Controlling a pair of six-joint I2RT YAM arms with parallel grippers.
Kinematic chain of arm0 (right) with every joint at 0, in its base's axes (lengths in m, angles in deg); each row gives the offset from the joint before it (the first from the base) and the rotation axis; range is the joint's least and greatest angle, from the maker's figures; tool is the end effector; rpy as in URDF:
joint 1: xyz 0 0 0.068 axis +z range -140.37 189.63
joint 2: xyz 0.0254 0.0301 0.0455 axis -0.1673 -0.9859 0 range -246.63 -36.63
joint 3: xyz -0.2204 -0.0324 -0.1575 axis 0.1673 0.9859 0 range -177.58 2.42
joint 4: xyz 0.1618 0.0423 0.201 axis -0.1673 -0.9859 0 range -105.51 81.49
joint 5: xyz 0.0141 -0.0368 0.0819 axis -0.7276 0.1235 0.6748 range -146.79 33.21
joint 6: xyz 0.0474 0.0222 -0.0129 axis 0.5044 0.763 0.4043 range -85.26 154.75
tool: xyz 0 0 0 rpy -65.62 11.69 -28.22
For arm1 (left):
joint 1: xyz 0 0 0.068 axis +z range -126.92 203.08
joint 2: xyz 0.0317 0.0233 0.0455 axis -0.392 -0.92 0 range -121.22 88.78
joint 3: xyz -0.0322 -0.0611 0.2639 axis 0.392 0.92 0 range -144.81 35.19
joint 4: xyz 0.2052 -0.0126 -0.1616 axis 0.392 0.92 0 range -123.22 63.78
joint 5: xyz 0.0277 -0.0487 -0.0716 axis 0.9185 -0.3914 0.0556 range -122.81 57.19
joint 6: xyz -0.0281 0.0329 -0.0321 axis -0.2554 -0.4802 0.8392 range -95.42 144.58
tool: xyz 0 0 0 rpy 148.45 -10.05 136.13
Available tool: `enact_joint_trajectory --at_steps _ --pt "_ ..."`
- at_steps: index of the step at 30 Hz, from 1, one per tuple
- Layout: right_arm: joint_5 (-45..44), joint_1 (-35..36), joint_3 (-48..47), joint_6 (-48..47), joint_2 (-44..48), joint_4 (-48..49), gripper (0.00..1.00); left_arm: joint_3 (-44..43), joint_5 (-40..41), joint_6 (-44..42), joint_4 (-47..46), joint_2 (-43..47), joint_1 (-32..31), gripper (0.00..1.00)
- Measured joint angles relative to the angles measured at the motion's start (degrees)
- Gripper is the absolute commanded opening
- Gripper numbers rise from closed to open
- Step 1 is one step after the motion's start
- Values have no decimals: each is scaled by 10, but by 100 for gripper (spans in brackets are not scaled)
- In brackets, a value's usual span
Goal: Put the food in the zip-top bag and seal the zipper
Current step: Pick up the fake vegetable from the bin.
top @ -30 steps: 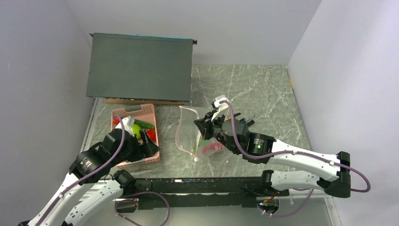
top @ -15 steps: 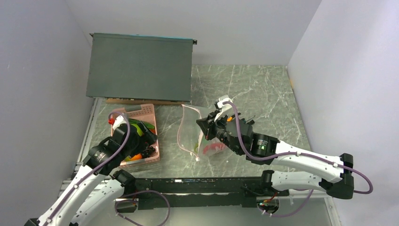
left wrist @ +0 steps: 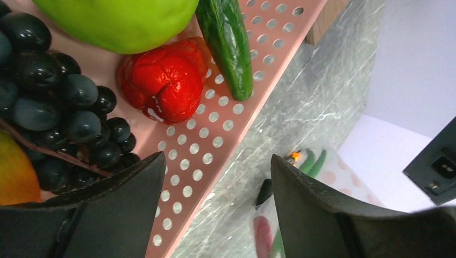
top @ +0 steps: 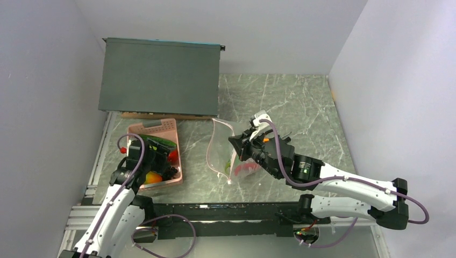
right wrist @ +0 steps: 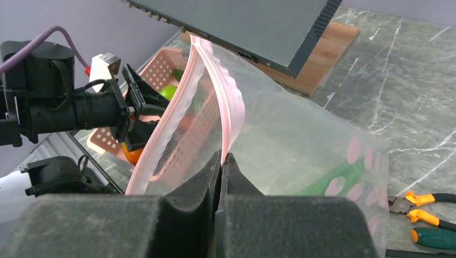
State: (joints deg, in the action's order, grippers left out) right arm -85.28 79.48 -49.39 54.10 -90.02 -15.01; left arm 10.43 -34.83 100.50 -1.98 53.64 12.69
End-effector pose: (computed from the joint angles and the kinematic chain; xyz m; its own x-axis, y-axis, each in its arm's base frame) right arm 0.0895 0.1945 0.3639 -0.2652 0.1229 -0.9563 -0.6089 0.7477 0.2649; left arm 0.1354 -0.0262 0.2075 -0.3589 -0.9197 -0.1591 -0.5837 0.3541 -0.7307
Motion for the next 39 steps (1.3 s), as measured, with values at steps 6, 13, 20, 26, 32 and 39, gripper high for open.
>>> enact_joint_trajectory --at_steps 6,13,20,26,32,39 --pt "0 0 21 -8 7 6 0 4 3 39 -21 8 5 66" --pt "1 0 23 -14 -4 17 0 5 37 100 -37 18 6 53" --pt "17 0 24 -13 -10 20 0 4 69 122 -60 -17 6 54" --pt "20 0 24 -12 -8 20 0 4 84 135 -80 -58 6 57" --pt "33 0 24 -9 -8 21 0 13 106 136 -126 -88 6 57" --pt "38 0 27 -7 -6 23 0 26 116 143 -170 -138 1 56"
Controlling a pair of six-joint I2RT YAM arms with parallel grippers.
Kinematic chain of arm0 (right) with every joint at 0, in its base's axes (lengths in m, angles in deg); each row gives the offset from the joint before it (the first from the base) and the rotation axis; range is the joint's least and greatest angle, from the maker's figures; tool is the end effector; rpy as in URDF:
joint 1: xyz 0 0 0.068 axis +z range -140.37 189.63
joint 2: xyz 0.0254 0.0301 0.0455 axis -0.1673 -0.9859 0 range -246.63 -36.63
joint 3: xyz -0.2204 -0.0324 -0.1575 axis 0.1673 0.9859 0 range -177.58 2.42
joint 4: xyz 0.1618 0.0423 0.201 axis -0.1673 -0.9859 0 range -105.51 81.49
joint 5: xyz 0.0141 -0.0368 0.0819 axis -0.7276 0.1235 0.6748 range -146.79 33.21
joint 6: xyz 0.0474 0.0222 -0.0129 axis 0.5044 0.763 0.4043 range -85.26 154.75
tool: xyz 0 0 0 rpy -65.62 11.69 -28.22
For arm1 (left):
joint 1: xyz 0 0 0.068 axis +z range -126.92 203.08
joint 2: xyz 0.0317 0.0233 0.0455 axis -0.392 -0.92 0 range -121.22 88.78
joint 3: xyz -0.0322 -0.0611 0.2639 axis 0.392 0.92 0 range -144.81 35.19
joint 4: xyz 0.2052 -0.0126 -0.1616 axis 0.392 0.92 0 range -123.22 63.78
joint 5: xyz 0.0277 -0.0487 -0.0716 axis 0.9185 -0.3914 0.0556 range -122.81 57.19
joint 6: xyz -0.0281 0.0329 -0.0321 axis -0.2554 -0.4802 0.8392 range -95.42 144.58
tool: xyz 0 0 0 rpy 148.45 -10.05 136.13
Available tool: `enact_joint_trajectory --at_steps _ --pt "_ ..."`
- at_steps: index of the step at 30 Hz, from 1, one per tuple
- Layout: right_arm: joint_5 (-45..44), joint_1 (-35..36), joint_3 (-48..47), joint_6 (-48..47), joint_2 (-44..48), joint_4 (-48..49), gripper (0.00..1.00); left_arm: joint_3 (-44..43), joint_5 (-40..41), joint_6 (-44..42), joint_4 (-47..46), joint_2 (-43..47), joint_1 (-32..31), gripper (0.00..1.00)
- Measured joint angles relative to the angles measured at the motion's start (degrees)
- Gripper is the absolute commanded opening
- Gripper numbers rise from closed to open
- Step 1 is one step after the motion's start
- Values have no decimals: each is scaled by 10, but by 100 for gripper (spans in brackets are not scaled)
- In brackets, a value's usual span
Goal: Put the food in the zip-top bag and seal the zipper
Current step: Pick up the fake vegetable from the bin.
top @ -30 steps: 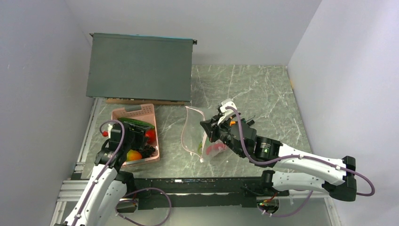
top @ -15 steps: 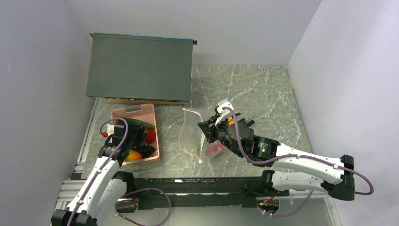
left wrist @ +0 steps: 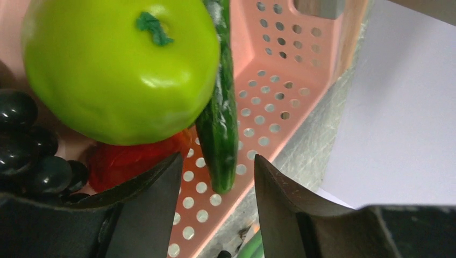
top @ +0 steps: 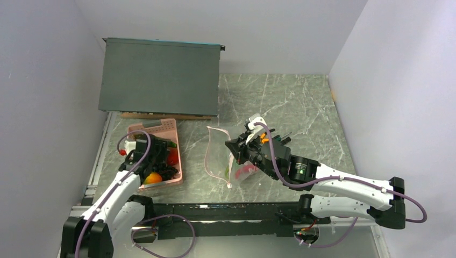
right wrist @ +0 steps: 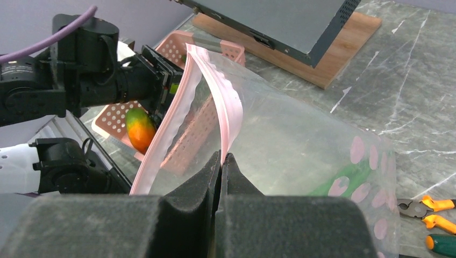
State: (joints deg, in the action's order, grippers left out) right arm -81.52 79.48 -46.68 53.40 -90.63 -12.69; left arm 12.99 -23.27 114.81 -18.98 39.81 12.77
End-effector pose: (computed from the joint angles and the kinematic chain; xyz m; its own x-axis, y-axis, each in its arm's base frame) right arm 0.0895 0.2006 0.3492 -0.2787 0.0839 -0.9567 -0.6557 0.7113 0.2533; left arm 0.1730 -0.0256 0.1843 -0.0508 -0.9931 -0.1057 -0.6459 0.1134 -0.7549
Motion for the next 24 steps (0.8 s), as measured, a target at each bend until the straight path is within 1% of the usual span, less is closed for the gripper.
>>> enact_joint_trajectory --at_steps 3,6,9,11,14,15,18,21,24 --pt "0 0 0 0 0 0 0 0 7 13 -8 -30 -8 54" --pt "1 0 0 3 0 0 0 0 11 21 -31 -66 -12 44" --pt "8 0 1 5 1 1 0 -2 26 19 -39 -88 -22 26" --pt "9 0 1 6 1 1 0 -2 37 16 -44 -97 -30 18" --pt "11 0 1 11 1 1 0 -2 47 10 -44 -98 -35 9" --pt "14 0 2 11 3 1 0 -2 51 9 -41 -95 -36 8" --pt "14 0 5 12 12 0 0 2 61 5 -23 -67 -38 5" --pt "4 0 8 10 23 0 0 4 76 3 2 -9 -39 3" --pt "-5 -1 9 11 27 2 0 4 86 -4 25 68 -39 1"
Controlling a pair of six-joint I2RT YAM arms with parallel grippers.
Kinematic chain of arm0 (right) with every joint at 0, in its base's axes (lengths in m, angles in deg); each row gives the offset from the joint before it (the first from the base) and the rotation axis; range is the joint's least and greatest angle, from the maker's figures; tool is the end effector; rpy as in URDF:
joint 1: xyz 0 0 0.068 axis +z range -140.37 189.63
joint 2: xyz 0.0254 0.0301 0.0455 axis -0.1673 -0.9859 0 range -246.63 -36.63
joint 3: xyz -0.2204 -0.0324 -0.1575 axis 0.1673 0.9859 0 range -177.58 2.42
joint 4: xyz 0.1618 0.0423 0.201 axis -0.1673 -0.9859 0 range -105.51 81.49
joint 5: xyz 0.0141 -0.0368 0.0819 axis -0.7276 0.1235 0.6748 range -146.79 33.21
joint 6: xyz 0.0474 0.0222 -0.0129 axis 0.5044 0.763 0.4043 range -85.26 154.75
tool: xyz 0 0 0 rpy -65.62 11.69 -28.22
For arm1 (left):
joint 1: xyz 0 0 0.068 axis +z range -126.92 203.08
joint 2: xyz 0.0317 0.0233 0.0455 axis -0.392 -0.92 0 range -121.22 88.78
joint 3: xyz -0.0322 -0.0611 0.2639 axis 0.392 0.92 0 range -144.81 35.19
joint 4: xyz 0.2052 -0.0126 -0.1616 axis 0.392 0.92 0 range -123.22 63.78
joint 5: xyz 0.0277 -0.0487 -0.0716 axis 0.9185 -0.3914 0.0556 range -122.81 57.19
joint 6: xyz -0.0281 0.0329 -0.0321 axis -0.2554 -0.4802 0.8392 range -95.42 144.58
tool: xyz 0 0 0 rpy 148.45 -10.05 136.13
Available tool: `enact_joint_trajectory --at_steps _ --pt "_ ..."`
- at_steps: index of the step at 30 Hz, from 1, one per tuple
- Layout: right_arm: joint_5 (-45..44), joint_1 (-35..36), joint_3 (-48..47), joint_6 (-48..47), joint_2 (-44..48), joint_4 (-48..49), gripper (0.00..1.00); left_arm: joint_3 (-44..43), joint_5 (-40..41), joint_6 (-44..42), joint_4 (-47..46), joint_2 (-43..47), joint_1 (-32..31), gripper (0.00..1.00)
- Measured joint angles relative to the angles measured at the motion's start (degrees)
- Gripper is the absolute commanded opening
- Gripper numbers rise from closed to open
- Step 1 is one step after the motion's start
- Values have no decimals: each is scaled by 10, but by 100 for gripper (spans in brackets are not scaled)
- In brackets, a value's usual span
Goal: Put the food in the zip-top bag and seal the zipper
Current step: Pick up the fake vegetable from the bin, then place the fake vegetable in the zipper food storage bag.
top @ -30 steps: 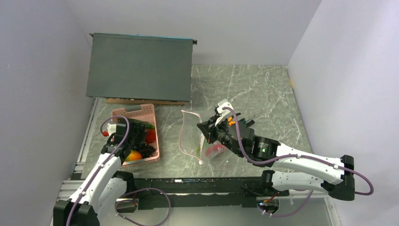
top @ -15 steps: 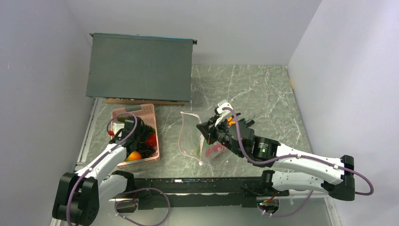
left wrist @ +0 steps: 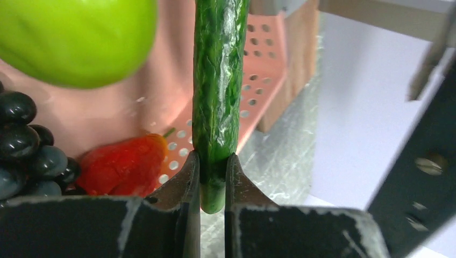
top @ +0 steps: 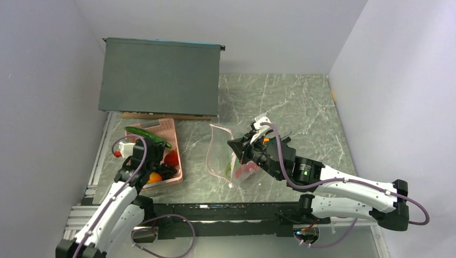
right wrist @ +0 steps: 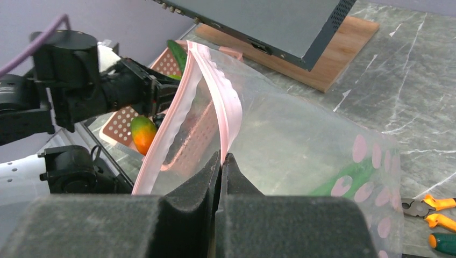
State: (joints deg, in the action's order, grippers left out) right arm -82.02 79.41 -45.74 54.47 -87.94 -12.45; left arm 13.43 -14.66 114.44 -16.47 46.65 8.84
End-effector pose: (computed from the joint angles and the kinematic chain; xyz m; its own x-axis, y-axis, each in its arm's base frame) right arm 0.0863 0.1902 0.3530 -0.2772 0.1306 -0.9519 -0.6470 0.7070 0.2854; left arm 0.1585 -0.0289 0.1965 0.0056 -0.9818 -0.1899 -0.5851 0.1508 -0.7968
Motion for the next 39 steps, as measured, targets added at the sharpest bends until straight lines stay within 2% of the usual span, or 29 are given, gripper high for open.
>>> enact_joint_trajectory --at_steps 6,12,15,18,21,25,31,35,39 --pt "0 0 0 0 -5 0 0 19 -1 1 56 126 0 0" --pt "0 0 0 0 -11 2 0 25 -46 10 183 271 0 0" --pt "1 -1 0 0 -23 2 0 -11 -73 -19 263 340 0 0" --pt "1 -1 0 0 -28 2 0 -86 -107 -75 332 375 0 0" --pt "0 -1 0 -1 -33 1 0 -166 -166 -158 374 360 0 0" --pt "-9 -1 -2 -3 -38 1 0 -261 -269 -287 442 264 0 0" --pt "-17 -1 -16 -7 -56 0 0 -342 -352 -448 522 129 -1 0" --pt "-32 -1 -21 -11 -61 -7 0 -383 -393 -518 549 89 -2 0" --pt "-64 -1 -43 -19 -78 -19 0 -431 -477 -574 552 67 -8 0"
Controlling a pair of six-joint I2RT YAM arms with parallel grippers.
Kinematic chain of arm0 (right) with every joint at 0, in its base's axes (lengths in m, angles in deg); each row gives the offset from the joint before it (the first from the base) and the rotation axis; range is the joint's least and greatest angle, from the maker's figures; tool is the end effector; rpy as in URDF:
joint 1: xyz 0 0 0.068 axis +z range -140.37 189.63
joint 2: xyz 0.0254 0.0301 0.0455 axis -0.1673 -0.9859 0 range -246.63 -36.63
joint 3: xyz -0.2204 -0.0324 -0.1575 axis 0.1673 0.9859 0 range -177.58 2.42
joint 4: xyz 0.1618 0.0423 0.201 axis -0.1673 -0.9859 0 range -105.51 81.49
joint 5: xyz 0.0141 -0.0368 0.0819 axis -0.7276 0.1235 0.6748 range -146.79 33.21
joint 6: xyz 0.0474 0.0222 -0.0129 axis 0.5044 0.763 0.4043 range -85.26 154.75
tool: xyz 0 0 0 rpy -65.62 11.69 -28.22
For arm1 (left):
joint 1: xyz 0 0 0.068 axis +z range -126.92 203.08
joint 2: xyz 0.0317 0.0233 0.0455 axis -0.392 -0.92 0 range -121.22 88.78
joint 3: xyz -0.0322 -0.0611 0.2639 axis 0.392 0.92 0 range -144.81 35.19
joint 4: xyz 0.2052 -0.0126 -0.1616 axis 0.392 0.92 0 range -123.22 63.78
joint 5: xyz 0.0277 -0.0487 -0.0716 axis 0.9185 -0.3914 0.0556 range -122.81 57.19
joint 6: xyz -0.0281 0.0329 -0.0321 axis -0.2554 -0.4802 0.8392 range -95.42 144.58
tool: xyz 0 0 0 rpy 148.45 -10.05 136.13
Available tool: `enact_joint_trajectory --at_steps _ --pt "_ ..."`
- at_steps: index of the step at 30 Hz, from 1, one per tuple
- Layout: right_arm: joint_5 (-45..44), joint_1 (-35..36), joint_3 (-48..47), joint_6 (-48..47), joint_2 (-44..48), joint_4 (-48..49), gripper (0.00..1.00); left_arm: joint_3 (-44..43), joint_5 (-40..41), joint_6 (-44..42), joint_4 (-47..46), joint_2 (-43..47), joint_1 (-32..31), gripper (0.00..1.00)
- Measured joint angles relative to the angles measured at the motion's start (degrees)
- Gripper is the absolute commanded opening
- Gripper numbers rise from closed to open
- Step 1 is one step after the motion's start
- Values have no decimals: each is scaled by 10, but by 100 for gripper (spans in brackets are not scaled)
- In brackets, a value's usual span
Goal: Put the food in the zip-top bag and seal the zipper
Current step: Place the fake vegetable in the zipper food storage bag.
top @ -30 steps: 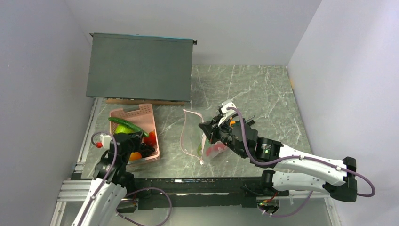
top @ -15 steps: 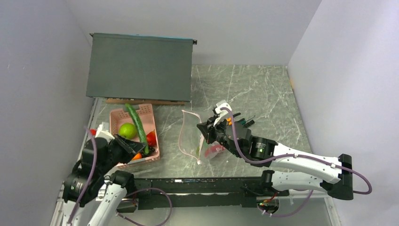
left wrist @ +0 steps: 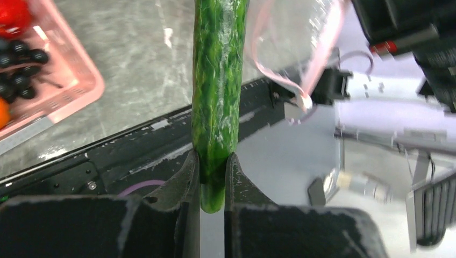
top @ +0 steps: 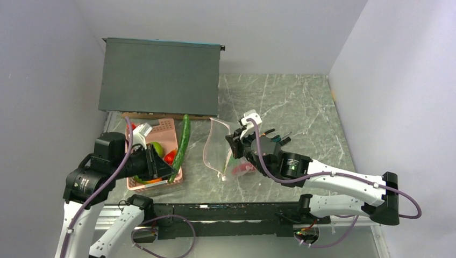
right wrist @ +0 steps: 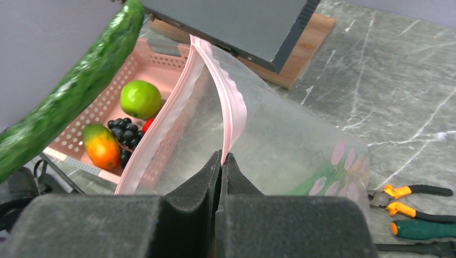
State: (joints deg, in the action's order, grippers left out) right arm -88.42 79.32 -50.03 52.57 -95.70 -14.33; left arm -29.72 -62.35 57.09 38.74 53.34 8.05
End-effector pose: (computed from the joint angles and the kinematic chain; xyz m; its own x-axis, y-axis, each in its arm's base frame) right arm 0.0997 0.2153 0.3489 -0.2611 0.0453 -0.9642 -0.5681 0.8004 0.1914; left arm 0.0593 -0.0342 0.3685 -0.8602 -0.2532 -0.4427 0.1356 0.7233 -0.6771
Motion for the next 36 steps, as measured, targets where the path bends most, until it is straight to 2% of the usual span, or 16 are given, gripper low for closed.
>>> enact_joint_trajectory --at_steps 3,7,13,15,20,30,36 --pt "-19 0 -10 -9 -9 -2 0 -37 -46 -32 9 -23 -16 0" --pt "-32 0 -17 -13 -19 -7 0 -82 -67 -56 24 -51 -77 0" --pt "-28 0 -27 -13 -37 -17 0 -80 -77 -59 24 -96 -179 0" --pt "-28 0 -28 -13 -36 -17 0 -73 -77 -59 28 -117 -195 0" --pt "-26 0 -24 -20 -16 -13 0 -71 -75 -58 42 -170 -204 0" --pt "18 2 8 -46 30 31 0 -76 -89 -42 42 -212 -205 0" --pt "37 5 11 -50 30 36 0 -80 -113 -6 5 -279 -205 11"
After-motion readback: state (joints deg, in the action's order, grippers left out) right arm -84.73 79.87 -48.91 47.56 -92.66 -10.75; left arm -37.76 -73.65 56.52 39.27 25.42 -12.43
